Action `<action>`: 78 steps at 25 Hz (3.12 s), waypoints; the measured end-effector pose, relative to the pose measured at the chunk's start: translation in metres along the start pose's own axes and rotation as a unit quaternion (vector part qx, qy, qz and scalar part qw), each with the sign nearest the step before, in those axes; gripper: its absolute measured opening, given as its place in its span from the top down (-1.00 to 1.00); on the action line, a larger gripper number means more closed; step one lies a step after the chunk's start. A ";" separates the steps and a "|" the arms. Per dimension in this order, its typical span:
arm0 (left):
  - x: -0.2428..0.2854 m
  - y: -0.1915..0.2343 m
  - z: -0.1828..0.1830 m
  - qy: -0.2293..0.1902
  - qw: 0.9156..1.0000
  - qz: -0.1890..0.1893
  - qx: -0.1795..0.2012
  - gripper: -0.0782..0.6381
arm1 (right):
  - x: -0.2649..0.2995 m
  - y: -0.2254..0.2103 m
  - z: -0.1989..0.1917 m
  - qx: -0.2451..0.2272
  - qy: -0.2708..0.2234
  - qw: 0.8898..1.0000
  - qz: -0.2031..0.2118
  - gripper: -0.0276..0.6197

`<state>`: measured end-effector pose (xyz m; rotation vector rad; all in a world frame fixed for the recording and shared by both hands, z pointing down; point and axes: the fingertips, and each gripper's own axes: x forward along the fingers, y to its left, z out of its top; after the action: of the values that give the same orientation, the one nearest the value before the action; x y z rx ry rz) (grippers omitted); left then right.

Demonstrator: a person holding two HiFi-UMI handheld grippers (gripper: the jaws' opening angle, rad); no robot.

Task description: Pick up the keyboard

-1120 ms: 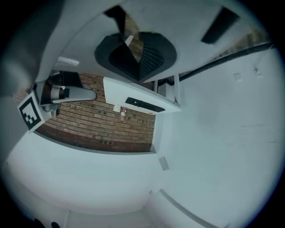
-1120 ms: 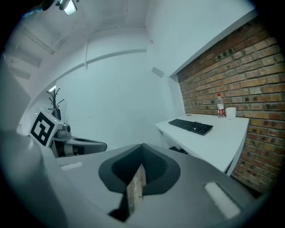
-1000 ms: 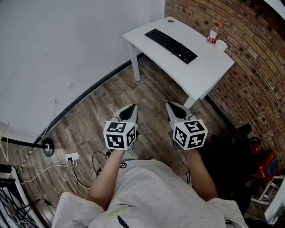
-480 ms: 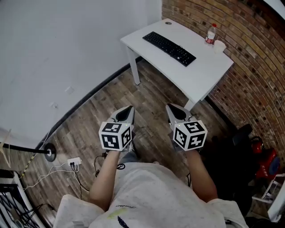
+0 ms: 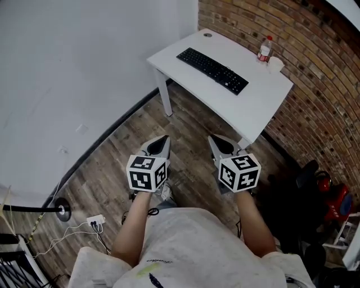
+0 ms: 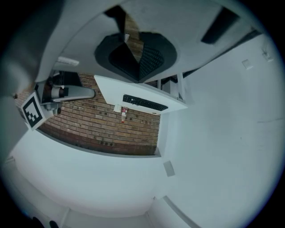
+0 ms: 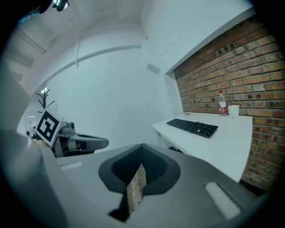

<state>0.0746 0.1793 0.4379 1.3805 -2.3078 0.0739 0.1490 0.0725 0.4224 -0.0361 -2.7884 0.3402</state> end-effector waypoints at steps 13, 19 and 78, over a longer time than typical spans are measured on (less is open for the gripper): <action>0.038 0.128 0.051 0.003 0.999 -0.044 -0.003 0.80 | 0.119 0.024 0.046 0.012 0.001 0.999 -0.048 0.89; 0.048 0.174 0.066 -0.002 0.998 -0.055 0.000 0.80 | 0.152 0.027 0.059 0.018 -0.004 0.997 -0.072 0.89; 0.507 0.202 0.196 0.091 0.985 -0.116 0.093 0.51 | 0.245 -0.378 0.078 0.157 0.000 0.940 -0.303 0.79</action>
<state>-0.3671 -0.1904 0.5012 1.6533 -2.0171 0.3367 -0.1026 -0.2967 0.5190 0.8714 -2.5391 0.6058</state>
